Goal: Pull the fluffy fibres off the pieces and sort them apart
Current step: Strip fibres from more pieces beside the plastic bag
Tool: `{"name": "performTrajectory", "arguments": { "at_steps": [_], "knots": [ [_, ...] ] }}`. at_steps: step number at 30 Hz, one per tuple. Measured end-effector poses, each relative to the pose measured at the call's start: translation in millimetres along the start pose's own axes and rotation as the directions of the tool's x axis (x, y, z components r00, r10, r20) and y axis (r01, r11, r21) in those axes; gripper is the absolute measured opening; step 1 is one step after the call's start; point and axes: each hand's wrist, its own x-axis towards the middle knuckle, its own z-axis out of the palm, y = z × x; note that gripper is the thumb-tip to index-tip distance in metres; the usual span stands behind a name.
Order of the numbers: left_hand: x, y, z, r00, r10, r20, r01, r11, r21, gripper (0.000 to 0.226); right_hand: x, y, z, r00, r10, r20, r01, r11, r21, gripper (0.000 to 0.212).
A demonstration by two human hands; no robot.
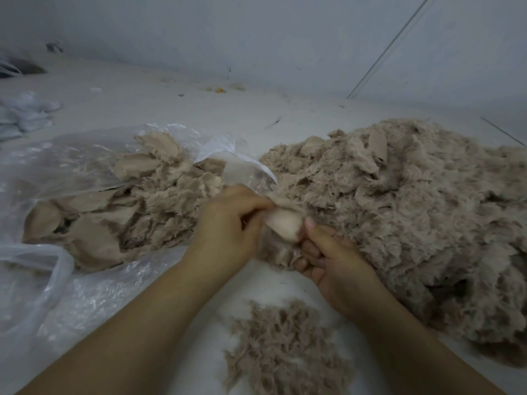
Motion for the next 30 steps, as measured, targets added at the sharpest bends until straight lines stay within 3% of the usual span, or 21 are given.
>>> {"name": "performTrajectory", "arguments": {
  "at_steps": [2,4,6,7,9,11,13,14,15,17,19,22,25,27,30],
  "knots": [
    [6.3,-10.8,-9.1,0.991,0.033,-0.129,0.002,0.966,0.257,0.017,1.4,1.7,-1.4,1.0,-0.017,-0.022,0.017,1.0,-0.015,0.031],
    [11.0,-19.6,-17.5,0.99,-0.123,-0.07,0.141,0.904,0.404,0.02,1.9,2.8,-2.4,0.999,-0.015,-0.028,0.014,1.0,-0.007,0.032],
    [11.9,-24.2,-20.7,0.924,-0.383,0.011,0.29,0.719,0.632,0.016,2.2,3.6,-2.8,1.0,-0.014,-0.022,0.014,1.0,0.0,0.032],
    [12.0,-22.5,-22.5,0.887,-0.46,0.038,0.292,0.623,0.726,0.013,2.5,3.9,-2.9,1.0,-0.013,-0.021,0.013,1.0,0.004,0.032],
    [13.0,-18.3,-25.1,0.88,-0.473,0.048,0.247,0.54,0.805,0.012,3.1,4.7,-2.9,1.0,-0.012,-0.026,0.012,1.0,0.009,0.032],
    [13.9,-15.7,-22.5,0.936,-0.35,0.024,0.197,0.58,0.791,0.012,2.9,5.0,-2.5,1.0,-0.011,-0.027,0.011,1.0,0.014,0.032],
    [9.6,-11.0,-14.8,0.985,-0.172,0.013,0.113,0.7,0.705,0.009,2.4,4.0,-2.1,1.0,-0.007,-0.022,0.008,1.0,0.016,0.034],
    [5.8,-9.2,-8.4,0.987,-0.15,0.059,0.077,0.758,0.648,0.012,2.1,3.1,-1.7,1.0,-0.005,-0.019,0.005,1.0,0.014,0.034],
    [1.7,-5.4,-2.3,0.971,-0.184,0.156,0.069,0.832,0.551,0.017,1.8,2.4,-1.5,1.0,-0.001,-0.017,0.001,1.0,0.012,0.035],
    [-5.6,-1.2,10.5,0.854,-0.272,0.443,0.124,0.934,0.334,0.027,0.9,0.6,-0.6,1.0,0.004,-0.011,-0.004,1.0,0.008,0.036],
    [-8.9,0.5,18.6,0.771,-0.241,0.59,0.104,0.961,0.256,0.028,0.6,-0.5,0.8,1.0,0.001,-0.02,-0.001,1.0,-0.01,0.035],
    [-9.2,1.8,21.5,0.806,-0.192,0.56,0.103,0.977,0.187,0.004,-0.2,-1.1,2.7,1.0,-0.011,-0.029,0.01,1.0,-0.008,0.033],
    [-7.0,-1.1,20.1,0.86,-0.214,0.463,0.162,0.975,0.149,0.014,-3.4,-2.3,4.4,1.0,-0.005,0.006,0.005,1.0,0.004,0.02],
    [-6.8,-4.0,16.4,0.843,-0.195,0.502,0.13,0.978,0.161,0.006,-4.9,-3.6,5.2,0.999,0.003,0.032,-0.004,1.0,0.022,0.013],
    [-9.4,-6.0,14.3,0.764,-0.161,0.624,0.016,0.973,0.232,0.024,-3.9,-4.3,4.4,0.999,-0.007,0.033,0.008,1.0,-0.02,0.014]
  ]
}}
